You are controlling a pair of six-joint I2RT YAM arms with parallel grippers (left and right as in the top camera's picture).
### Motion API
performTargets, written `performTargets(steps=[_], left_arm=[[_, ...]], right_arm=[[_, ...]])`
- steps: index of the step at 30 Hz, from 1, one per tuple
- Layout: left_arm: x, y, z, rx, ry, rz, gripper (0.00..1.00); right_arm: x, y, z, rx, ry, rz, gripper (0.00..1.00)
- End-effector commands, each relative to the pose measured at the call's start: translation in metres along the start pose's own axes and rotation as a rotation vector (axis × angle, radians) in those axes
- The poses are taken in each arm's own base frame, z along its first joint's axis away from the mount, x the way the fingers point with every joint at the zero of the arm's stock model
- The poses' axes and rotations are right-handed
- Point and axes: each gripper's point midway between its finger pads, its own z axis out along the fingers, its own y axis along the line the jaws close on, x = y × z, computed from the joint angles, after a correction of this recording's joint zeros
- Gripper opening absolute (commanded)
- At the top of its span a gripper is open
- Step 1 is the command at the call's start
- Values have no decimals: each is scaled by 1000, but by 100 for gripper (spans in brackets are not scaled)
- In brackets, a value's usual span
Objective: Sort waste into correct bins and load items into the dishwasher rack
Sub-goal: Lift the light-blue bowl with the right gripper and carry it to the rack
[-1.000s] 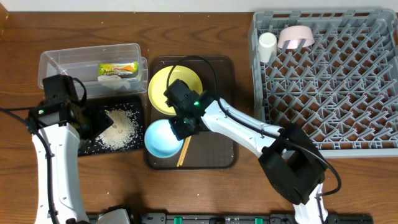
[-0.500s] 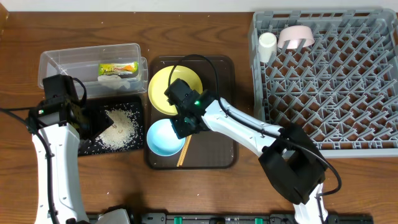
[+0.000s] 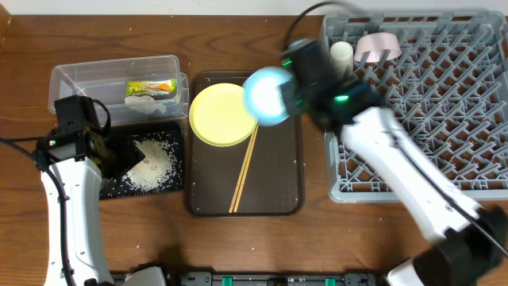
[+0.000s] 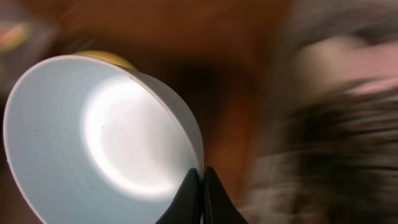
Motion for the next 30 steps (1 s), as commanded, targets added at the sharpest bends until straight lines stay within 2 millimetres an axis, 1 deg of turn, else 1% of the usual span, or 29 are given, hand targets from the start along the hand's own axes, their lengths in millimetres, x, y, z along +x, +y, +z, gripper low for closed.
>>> performTargets(steps=[1, 4, 6, 8, 12, 17, 19, 22, 25, 30], left_arm=[[2, 4, 2, -15, 2, -16, 84], [2, 4, 2, -16, 2, -16, 84], [1, 4, 2, -15, 1, -16, 84], [1, 4, 2, -14, 0, -16, 84], [1, 4, 2, -14, 0, -16, 84], [1, 4, 2, -14, -1, -16, 84], [1, 4, 2, -13, -1, -16, 84], [1, 4, 2, -13, -1, -16, 84], [2, 2, 2, -3, 4, -17, 84], [2, 0, 2, 6, 9, -16, 84]], right_arm=[[-28, -88, -25, 352, -90, -83, 1], [-44, -143, -42, 554, -126, -114, 1], [-50, -171, -49, 648, -123, -153, 1], [-54, -191, -53, 704, -112, -197, 1], [-55, -222, -56, 774, -57, -297, 1], [-39, -264, -57, 908, 83, -345, 1], [-33, -276, -53, 931, 127, -357, 1], [-22, -288, -41, 942, 176, -352, 1], [-10, -300, -33, 1018, 227, -305, 1], [5, -307, -15, 1094, 260, -231, 1]])
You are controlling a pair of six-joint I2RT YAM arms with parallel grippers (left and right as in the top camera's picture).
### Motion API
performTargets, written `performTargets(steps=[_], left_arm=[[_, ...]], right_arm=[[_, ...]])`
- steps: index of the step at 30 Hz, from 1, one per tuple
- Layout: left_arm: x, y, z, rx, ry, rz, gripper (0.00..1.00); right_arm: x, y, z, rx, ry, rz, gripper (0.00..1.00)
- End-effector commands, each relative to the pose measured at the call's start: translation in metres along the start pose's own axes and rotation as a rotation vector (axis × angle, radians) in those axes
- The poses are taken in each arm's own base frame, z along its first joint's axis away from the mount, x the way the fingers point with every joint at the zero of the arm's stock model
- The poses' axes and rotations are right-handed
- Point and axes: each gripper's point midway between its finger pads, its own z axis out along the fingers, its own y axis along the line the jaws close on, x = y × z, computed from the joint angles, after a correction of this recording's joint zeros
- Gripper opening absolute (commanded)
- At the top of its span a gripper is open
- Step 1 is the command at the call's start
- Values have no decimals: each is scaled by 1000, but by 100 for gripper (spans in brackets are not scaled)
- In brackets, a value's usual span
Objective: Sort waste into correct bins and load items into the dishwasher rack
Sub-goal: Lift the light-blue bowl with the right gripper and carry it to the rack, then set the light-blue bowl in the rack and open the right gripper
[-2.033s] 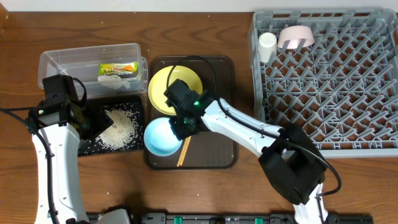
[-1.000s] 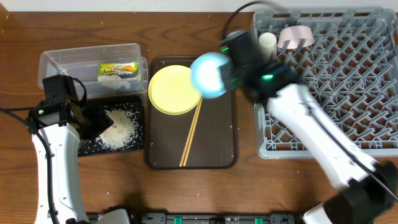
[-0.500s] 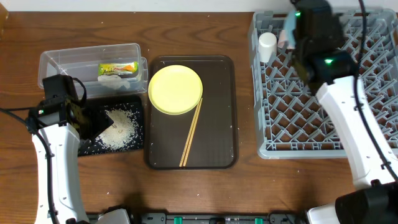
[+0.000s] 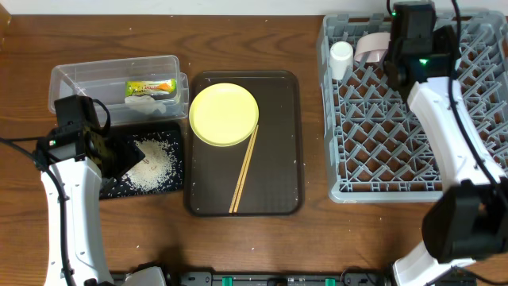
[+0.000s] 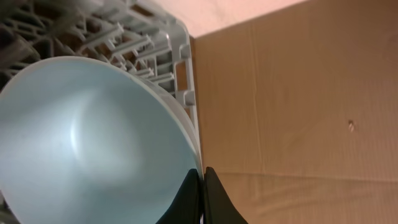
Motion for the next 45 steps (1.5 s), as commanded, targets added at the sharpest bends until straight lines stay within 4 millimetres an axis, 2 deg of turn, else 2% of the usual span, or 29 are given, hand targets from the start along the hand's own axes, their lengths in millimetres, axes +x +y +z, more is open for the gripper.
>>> performTargets(steps=[1, 8, 14, 20, 25, 30, 36, 41, 43, 45], left_arm=[[3, 1, 2, 2, 11, -14, 84], [3, 1, 2, 2, 11, -14, 84], [3, 1, 2, 2, 12, -14, 84], [3, 1, 2, 2, 12, -14, 84], [3, 1, 2, 2, 12, -14, 84], [3, 1, 2, 2, 12, -14, 84], [3, 1, 2, 2, 12, -14, 84], [3, 1, 2, 2, 12, -14, 84], [3, 1, 2, 2, 12, -13, 84], [3, 1, 2, 2, 12, -13, 84]], right_arm=[[10, -2, 8, 91, 67, 72, 1], [18, 11, 18, 168, 120, 125, 1], [13, 36, 15, 148, 108, 100, 1], [6, 66, 5, 120, 84, 51, 1], [3, 80, -9, 101, 65, 64, 1], [10, 94, -25, 76, 70, 84, 1], [30, 126, -42, -59, 121, 99, 3], [46, 159, -58, -288, 204, 162, 10], [45, 160, -64, -341, 205, 181, 13], [40, 154, -73, -384, 187, 217, 18]])
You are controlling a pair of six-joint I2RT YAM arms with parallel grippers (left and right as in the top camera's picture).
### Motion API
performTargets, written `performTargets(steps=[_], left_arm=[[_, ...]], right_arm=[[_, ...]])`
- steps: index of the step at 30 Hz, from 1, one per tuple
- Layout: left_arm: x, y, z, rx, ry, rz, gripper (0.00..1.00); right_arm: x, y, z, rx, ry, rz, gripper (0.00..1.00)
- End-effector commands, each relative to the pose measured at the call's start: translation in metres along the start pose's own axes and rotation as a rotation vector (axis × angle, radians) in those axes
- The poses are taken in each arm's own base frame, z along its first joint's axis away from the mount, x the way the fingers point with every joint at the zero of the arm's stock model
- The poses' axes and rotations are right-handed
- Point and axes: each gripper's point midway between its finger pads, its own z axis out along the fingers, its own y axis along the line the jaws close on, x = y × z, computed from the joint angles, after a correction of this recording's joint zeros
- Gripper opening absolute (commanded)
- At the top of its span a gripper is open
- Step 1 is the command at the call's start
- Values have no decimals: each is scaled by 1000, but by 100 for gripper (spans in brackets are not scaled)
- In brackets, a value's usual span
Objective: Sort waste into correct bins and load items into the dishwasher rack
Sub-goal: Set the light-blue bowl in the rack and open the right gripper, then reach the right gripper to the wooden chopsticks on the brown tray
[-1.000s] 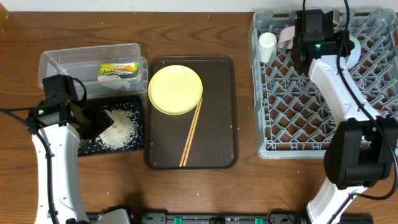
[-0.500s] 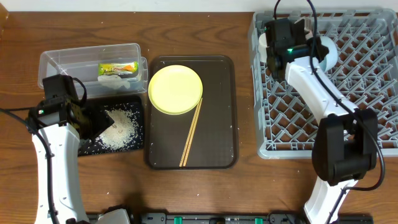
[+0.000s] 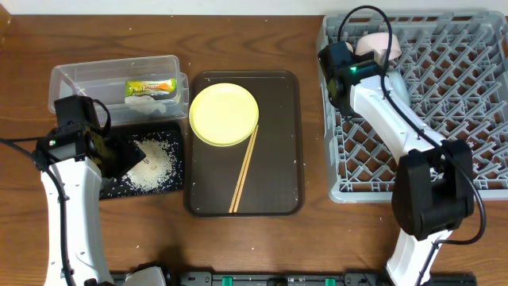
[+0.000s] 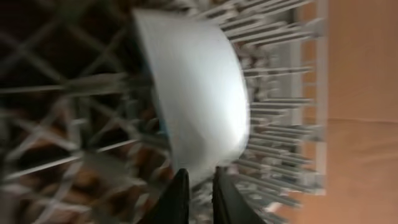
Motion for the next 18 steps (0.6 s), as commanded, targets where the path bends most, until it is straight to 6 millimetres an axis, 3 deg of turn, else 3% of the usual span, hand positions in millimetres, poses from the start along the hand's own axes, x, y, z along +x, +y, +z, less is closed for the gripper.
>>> performTargets(steps=[1, 5, 8, 14, 18], left_arm=[[2, 3, 2, -10, 6, -14, 84], [2, 3, 2, -10, 6, -14, 84], [2, 3, 2, -10, 6, -14, 85], [2, 3, 2, -10, 6, -14, 85], [2, 3, 2, -10, 6, -14, 85]], right_arm=[[-7, 1, -29, -150, -41, 123, 23], [-18, -10, -62, -285, -110, 201, 45], [-25, 6, -100, -545, -151, 227, 53], [-16, 67, -182, -1086, -130, 140, 56], [4, 102, -201, -1146, -71, 58, 49]])
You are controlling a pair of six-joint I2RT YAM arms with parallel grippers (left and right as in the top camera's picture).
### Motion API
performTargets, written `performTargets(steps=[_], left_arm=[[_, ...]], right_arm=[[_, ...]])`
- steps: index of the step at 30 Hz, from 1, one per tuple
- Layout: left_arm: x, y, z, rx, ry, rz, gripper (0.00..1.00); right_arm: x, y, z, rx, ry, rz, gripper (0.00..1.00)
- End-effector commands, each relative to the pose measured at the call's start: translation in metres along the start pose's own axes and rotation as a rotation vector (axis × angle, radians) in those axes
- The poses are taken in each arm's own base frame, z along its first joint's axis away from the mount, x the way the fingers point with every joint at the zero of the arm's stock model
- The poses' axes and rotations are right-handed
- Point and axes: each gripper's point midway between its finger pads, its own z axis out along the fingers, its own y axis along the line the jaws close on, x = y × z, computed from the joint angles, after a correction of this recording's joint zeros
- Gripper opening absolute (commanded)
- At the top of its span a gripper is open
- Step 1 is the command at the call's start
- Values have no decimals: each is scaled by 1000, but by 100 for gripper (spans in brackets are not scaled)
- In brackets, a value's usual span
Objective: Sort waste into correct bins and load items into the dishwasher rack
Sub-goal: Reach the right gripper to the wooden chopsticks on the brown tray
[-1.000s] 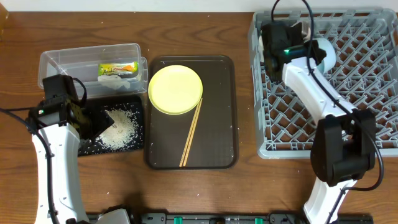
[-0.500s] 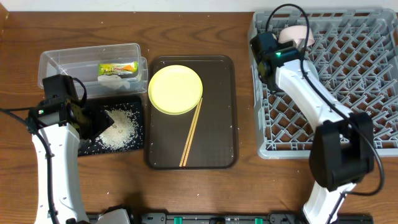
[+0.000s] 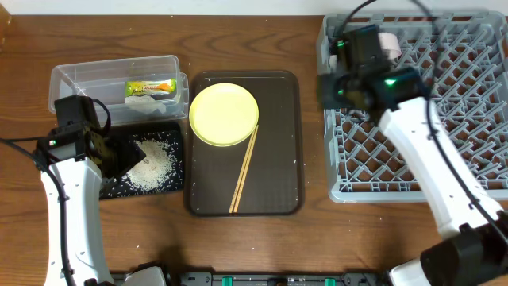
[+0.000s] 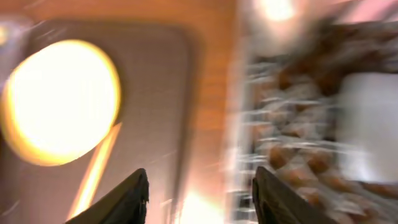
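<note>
My right gripper (image 4: 202, 199) is open and empty, its view blurred by motion. In the overhead view the right gripper (image 3: 329, 87) hangs over the left edge of the grey dishwasher rack (image 3: 444, 159). A pale blurred shape (image 4: 368, 124) in the rack looks like the light blue bowl; overhead, my arm hides it. The yellow plate (image 3: 224, 114) and a pair of chopsticks (image 3: 244, 168) lie on the brown tray (image 3: 279, 183). My left gripper (image 3: 119, 153) rests over the black tray of rice (image 3: 159, 163); its jaws do not show.
A clear bin (image 3: 87, 79) at the back left holds a green and orange wrapper (image 3: 151, 87). A pink cup (image 3: 390, 40) sits in the rack's back left corner. Bare wood runs along the table's front.
My right gripper was narrowly open beside the bowl standing in the rack. Now it is wide open and has moved left to the rack's edge, facing the tray. The left arm has not moved.
My right gripper held the blue bowl above the tray beside the yellow plate. Then it held the bowl over the rack's back edge. Later the bowl stood in the rack with the jaws parted. Now the gripper is empty at the rack's left edge.
</note>
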Motion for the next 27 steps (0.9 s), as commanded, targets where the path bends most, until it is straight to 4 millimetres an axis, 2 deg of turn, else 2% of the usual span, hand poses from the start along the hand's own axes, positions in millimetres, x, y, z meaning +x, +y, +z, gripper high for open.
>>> performTargets(steps=[1, 6, 10, 14, 16, 21, 27], left_arm=[[2, 3, 2, -10, 6, -13, 85], [2, 3, 2, -10, 6, -13, 85], [2, 3, 2, -10, 6, -13, 85], [2, 3, 2, -10, 6, -13, 85], [2, 3, 2, -10, 6, -13, 85], [2, 3, 2, -10, 6, -13, 85], [2, 3, 2, -10, 6, -13, 85]], right_arm=[[34, 57, 18, -184, 138, -27, 50], [82, 102, 51, -190, 290, -76, 51], [124, 125, 78, -149, 416, -58, 48], [157, 130, 103, -43, 488, -24, 47], [167, 129, 114, 1, 499, -23, 47], [182, 121, 135, 110, 500, -15, 46], [197, 124, 152, 127, 523, -7, 45]])
